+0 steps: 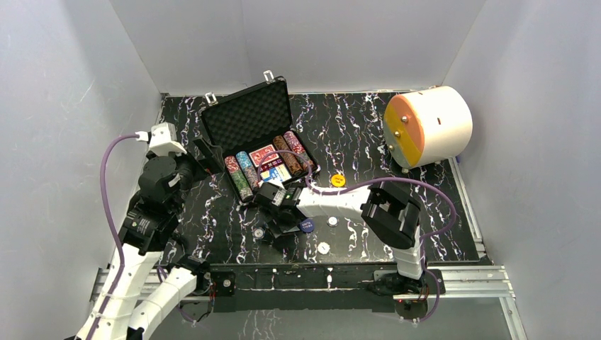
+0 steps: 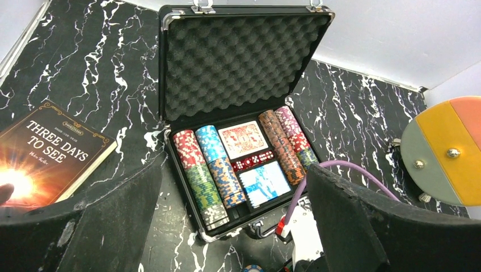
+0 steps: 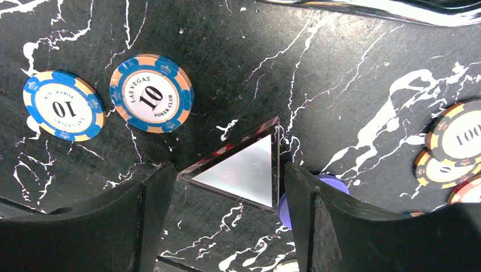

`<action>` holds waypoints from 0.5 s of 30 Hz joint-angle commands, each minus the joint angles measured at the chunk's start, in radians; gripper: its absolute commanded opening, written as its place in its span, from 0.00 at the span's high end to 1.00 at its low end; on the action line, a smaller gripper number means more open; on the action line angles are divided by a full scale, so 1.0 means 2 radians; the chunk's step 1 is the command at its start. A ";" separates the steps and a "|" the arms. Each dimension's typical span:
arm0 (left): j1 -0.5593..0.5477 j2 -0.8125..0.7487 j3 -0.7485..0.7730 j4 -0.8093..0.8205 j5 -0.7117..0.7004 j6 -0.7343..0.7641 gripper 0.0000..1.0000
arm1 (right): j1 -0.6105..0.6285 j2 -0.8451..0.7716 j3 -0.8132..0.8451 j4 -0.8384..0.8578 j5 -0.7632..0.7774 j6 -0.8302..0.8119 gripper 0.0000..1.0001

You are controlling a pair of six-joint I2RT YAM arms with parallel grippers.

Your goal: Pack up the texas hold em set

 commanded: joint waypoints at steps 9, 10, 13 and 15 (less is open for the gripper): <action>0.003 0.005 -0.012 0.005 -0.013 -0.007 0.02 | 0.003 -0.004 -0.009 -0.031 -0.005 0.024 0.22; 0.003 0.005 -0.013 0.005 -0.014 -0.008 0.02 | 0.003 0.000 -0.008 -0.033 -0.007 0.025 0.27; 0.003 0.007 -0.012 0.005 -0.016 -0.009 0.02 | 0.003 0.012 0.006 -0.054 0.005 0.038 0.39; 0.003 0.010 -0.008 0.002 -0.023 -0.011 0.02 | 0.003 0.009 0.009 -0.054 0.013 0.044 0.43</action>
